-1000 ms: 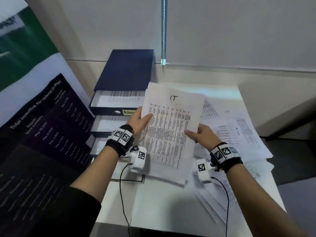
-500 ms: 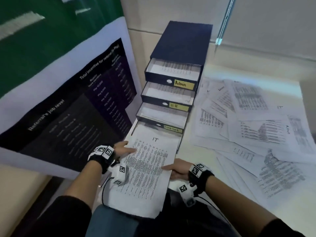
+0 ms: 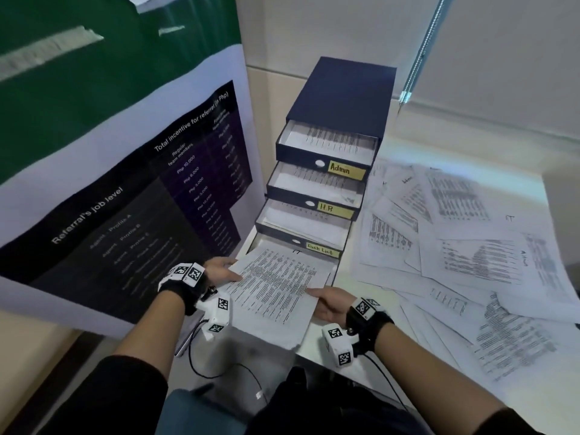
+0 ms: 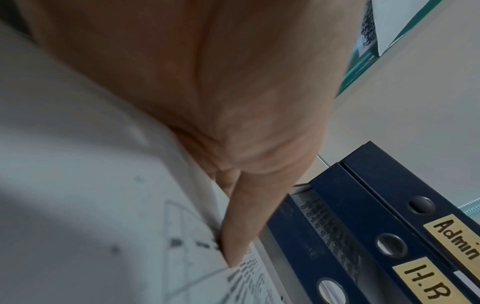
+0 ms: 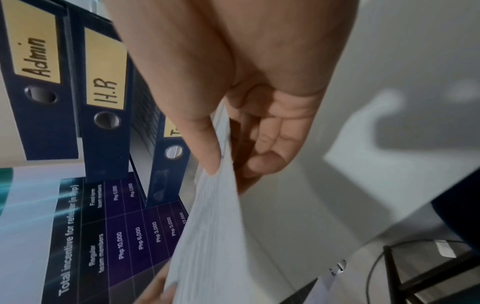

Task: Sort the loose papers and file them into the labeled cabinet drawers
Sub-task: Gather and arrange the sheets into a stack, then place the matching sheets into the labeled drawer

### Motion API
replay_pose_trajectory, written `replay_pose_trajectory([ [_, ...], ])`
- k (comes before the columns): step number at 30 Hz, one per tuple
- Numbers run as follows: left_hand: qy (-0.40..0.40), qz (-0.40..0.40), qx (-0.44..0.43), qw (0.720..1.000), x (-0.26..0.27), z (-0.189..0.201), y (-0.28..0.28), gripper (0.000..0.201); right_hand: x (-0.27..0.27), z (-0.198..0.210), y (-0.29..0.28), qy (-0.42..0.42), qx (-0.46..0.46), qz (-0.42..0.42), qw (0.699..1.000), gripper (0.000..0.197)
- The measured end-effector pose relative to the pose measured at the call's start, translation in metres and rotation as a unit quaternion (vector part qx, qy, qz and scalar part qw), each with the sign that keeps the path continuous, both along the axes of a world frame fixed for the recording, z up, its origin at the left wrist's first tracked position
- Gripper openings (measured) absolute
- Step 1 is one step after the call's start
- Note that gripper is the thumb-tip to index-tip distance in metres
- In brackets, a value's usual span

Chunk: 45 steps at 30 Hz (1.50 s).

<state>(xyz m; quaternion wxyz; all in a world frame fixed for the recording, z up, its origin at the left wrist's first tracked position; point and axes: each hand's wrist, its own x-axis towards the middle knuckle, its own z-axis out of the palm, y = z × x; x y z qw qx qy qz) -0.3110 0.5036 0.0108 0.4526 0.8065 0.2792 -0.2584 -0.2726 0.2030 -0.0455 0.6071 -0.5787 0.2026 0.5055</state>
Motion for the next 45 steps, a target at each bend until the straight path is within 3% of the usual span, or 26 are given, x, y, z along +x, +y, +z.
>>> replay_pose_trajectory([
  [3, -0.015, 0.013, 0.009, 1.000, 0.015, -0.006, -0.005, 0.046, -0.009, 0.016, 0.001, 0.017, 0.043, 0.105, 0.993, 0.020],
  [6, -0.039, 0.066, -0.008, 0.997, 0.029, -0.014, -0.013, 0.050, -0.013, 0.033, 0.002, 0.012, -0.011, 0.166, 0.986, 0.026],
  [10, 0.019, 0.052, -0.008, 0.998, 0.049, -0.059, 0.003, 0.084, 0.013, 0.023, 0.002, -0.030, -0.086, 0.034, 0.995, 0.020],
  [12, 0.057, 0.030, -0.034, 0.997, 0.054, -0.053, 0.005, 0.063, 0.031, 0.021, 0.002, -0.034, -0.089, -0.060, 0.994, 0.015],
  [14, 0.045, 0.042, -0.031, 0.998, 0.058, -0.027, -0.003, 0.036, 0.044, 0.019, 0.003, -0.017, -0.058, -0.110, 0.992, 0.016],
  [15, 0.031, 0.058, -0.030, 0.997, 0.063, -0.024, -0.006, 0.032, 0.049, 0.019, 0.003, 0.001, -0.030, -0.127, 0.991, 0.013],
  [19, -0.010, 0.136, -0.070, 0.988, 0.076, -0.028, -0.013, 0.056, 0.060, 0.015, 0.006, -0.014, -0.009, -0.176, 0.984, 0.007],
  [21, 0.002, 0.149, -0.044, 0.988, 0.079, -0.028, -0.022, 0.060, 0.062, 0.013, 0.004, -0.028, -0.003, -0.169, 0.985, 0.009],
  [23, 0.011, 0.045, 0.099, 0.994, 0.086, -0.012, -0.039, 0.044, 0.063, 0.012, -0.004, -0.002, 0.027, -0.170, 0.985, 0.017],
  [25, 0.043, -0.144, 0.242, 0.959, 0.092, 0.012, -0.063, 0.033, 0.064, 0.015, -0.019, 0.011, 0.043, -0.160, 0.986, 0.020],
  [26, 0.051, -0.225, 0.259, 0.938, 0.095, 0.024, -0.080, 0.032, 0.065, 0.018, -0.029, 0.008, 0.041, -0.148, 0.988, 0.023],
  [29, 0.024, -0.394, 0.170, 0.903, 0.105, 0.046, -0.139, 0.027, 0.072, 0.026, -0.072, -0.022, 0.030, -0.090, 0.995, 0.021],
  [32, -0.056, -0.428, 0.063, 0.900, 0.127, 0.051, -0.201, 0.028, 0.088, 0.028, -0.130, -0.056, -0.033, -0.084, 0.994, 0.025],
  [35, -0.082, -0.355, -0.037, 0.931, 0.163, 0.035, -0.261, 0.006, 0.112, 0.022, -0.203, -0.128, -0.225, -0.062, 0.964, 0.015],
  [38, -0.092, -0.312, -0.029, 0.945, 0.217, 0.012, -0.319, 0.041, 0.144, 0.021, -0.273, -0.183, -0.368, -0.009, 0.912, 0.015],
  [41, -0.092, -0.293, 0.026, 0.951, 0.280, -0.006, -0.373, 0.081, 0.181, 0.019, -0.330, -0.207, -0.486, 0.023, 0.849, 0.039],
  [45, -0.077, -0.210, 0.098, 0.970, 0.361, -0.025, -0.420, 0.084, 0.235, 0.002, -0.385, -0.242, -0.577, 0.086, 0.775, 0.062],
])
